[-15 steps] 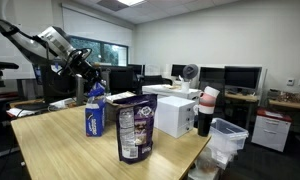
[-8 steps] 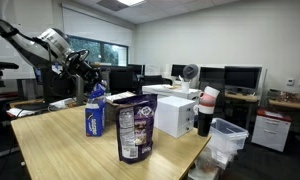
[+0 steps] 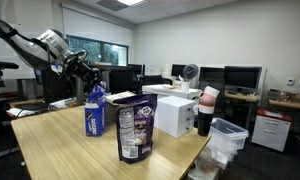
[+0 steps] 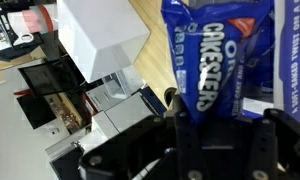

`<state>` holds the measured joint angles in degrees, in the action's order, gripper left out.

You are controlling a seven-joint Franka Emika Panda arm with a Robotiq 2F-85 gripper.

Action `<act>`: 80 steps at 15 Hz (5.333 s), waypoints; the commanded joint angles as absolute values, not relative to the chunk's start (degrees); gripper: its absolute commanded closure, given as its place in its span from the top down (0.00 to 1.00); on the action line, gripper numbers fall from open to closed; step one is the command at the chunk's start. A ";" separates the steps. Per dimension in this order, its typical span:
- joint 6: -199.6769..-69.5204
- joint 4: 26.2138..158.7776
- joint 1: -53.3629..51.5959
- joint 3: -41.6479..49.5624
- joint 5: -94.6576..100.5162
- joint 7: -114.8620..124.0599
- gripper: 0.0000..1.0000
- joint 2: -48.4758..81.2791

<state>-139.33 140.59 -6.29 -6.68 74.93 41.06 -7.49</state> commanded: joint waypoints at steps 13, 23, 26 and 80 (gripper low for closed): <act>-137.39 143.00 -7.41 -8.18 76.48 49.29 0.03 -7.84; -137.89 142.76 -7.58 -8.23 72.01 45.65 0.28 -6.32; -138.47 142.66 -7.53 -8.08 70.93 44.76 0.42 -6.15; -106.62 139.77 -2.94 -2.77 31.91 42.81 0.39 -12.42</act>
